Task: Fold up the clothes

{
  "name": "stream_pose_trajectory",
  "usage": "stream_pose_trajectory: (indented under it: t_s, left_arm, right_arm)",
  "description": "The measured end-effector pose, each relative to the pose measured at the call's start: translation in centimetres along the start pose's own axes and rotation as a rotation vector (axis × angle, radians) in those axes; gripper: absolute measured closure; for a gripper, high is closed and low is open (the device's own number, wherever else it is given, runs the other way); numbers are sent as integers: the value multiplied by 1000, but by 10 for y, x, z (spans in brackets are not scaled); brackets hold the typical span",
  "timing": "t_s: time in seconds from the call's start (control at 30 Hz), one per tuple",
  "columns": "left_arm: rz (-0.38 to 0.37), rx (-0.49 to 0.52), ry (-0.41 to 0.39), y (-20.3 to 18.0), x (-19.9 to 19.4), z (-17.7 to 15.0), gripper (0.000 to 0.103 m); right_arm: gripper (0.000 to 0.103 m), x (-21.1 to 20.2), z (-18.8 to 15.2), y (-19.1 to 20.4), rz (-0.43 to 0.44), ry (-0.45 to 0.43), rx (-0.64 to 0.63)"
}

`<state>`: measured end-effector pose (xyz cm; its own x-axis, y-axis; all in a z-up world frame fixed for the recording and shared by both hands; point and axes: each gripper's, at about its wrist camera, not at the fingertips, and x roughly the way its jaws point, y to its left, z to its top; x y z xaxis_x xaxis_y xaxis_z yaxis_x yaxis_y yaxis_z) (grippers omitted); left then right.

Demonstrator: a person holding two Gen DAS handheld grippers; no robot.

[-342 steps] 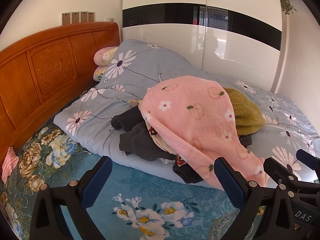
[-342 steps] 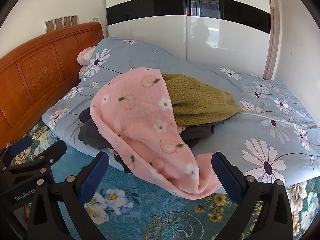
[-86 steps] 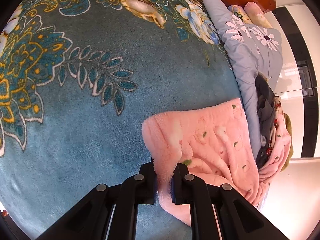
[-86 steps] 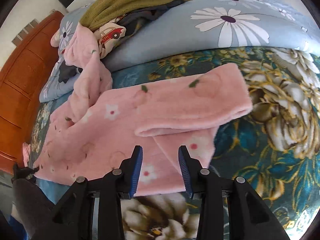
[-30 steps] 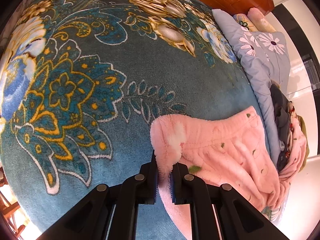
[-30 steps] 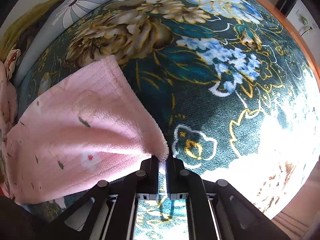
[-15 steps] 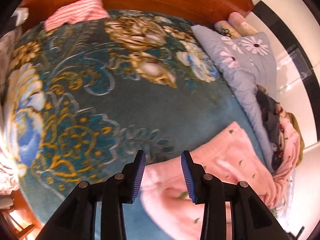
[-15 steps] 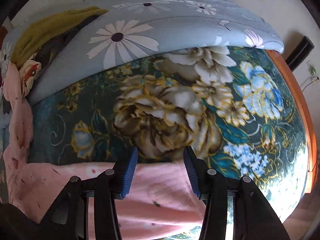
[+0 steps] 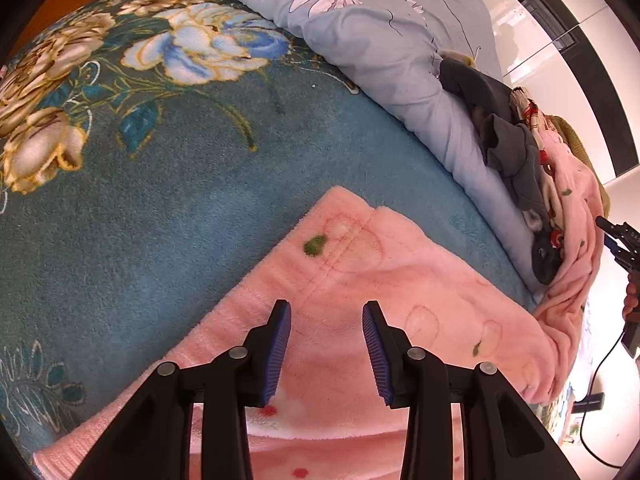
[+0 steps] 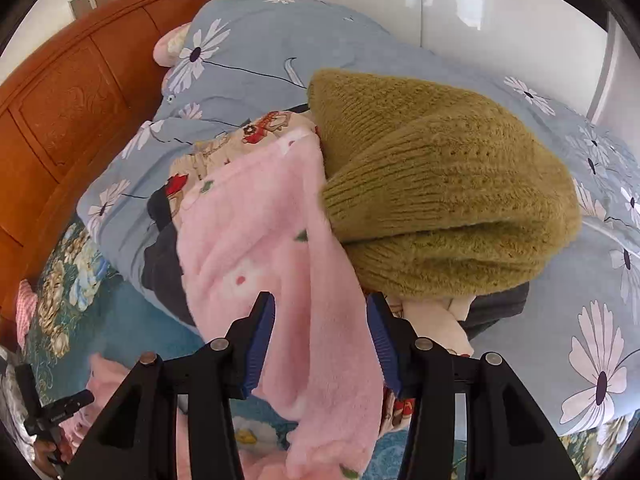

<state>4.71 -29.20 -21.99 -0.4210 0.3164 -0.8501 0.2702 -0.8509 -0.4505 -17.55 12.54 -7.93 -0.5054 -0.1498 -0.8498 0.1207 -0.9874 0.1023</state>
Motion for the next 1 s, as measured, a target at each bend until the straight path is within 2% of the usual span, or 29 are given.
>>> stream_pose_trajectory:
  t_s: [0.03,0.07,0.1,0.23,0.37,0.47,0.57,0.63,0.77,0.87,1.0]
  left_arm:
    - [0,-4,0,0,0,0,62]
    - [0,-6,0,0,1,1,62]
    - [3,-4,0,0,1,1,62]
    - [22,1,2,-1,1,3,62]
    - [41,7,6,-4,2,3,62]
    - [68,39,15,-11,6,2,62]
    - [107,65,32,-16,11,3,62]
    - [127,66,42,-18,14,6,62]
    - [151,49,51,-22,13,9,62]
    - [110,54,19,-27,-3,12,62]
    - [55,-14,-14,-21,-18,22,62]
  right_arm:
    - [60,6,1,-3,-13,12,26]
    - [72,11,0,-7,-18,26,57]
    - [100,12,-2,-10,-14,33,78]
    - [100,-15,-14,-21,63,1,89]
    - [100,-95,-52,-61,192,-98,169]
    - [100,-163,-108,-109,153,-166,243]
    - [100,-210,-182,-173,53,-157,396]
    - [100,-219,-231,-212,-23,-108,515]
    - [100,-208,-302,-265,-50,-27,727]
    - [100,-202,-319,-275,-20,-12,789]
    - [100,-192,-303,-267,-32,-2,718]
